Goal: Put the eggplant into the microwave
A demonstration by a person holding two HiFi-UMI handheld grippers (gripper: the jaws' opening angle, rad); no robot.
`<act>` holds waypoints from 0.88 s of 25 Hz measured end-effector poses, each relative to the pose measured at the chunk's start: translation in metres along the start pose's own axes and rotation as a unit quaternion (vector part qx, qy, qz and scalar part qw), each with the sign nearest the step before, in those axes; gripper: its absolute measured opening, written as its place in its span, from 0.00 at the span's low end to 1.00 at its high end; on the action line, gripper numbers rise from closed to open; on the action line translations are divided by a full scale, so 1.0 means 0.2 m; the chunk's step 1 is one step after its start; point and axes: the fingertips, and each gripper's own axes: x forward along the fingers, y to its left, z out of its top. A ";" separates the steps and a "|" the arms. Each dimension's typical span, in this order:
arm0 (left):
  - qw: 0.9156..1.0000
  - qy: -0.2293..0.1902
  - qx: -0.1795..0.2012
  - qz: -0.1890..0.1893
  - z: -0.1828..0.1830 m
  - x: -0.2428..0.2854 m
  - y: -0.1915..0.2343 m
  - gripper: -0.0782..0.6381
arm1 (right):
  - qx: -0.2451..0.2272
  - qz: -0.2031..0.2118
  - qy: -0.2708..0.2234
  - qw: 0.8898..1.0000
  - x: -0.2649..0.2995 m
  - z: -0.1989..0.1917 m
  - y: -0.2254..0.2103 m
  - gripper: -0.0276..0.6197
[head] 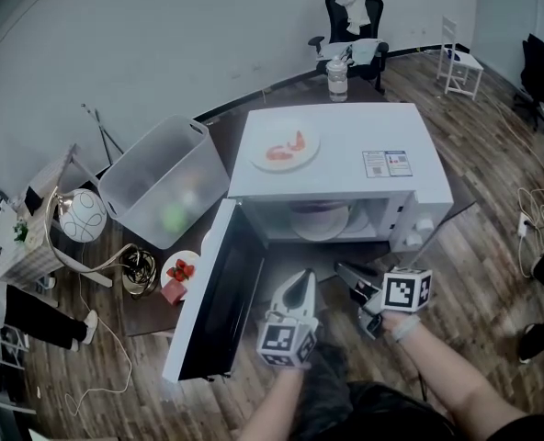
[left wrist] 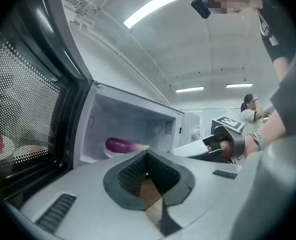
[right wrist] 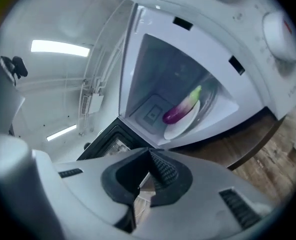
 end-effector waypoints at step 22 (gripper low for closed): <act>0.999 -0.009 0.017 -0.028 0.20 -0.20 -0.30 0.11 | -0.236 0.014 0.030 0.971 -0.29 -0.08 0.47 0.04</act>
